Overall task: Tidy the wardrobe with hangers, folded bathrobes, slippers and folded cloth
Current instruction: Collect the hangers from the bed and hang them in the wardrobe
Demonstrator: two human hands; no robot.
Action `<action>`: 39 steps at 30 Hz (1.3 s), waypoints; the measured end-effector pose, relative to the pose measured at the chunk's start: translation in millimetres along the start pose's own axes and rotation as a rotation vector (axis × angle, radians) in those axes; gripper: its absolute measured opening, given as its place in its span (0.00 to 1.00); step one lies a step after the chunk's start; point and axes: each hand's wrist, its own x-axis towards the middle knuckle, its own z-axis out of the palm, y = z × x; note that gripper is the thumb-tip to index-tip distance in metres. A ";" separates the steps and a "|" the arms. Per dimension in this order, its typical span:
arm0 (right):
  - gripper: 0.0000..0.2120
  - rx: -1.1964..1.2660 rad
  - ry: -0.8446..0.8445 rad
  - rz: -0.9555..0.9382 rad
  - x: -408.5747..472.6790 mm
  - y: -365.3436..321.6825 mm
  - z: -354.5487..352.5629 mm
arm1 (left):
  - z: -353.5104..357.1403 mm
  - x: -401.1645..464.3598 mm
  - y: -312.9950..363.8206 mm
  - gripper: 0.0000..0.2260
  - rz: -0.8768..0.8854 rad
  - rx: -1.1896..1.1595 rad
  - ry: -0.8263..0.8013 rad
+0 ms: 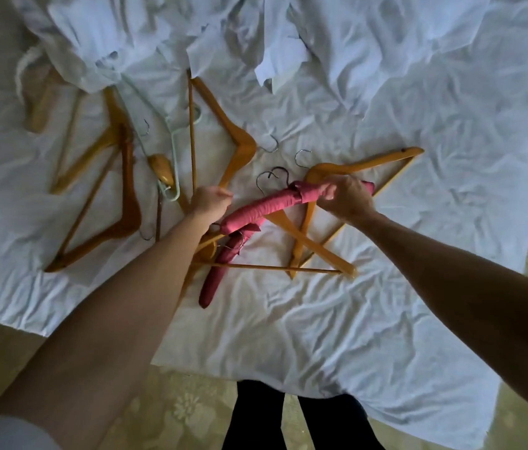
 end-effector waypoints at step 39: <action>0.16 0.584 -0.301 -0.084 -345.8 -127.0 -75.7 | -70.1 -395.2 -60.0 0.15 -0.032 -0.578 0.153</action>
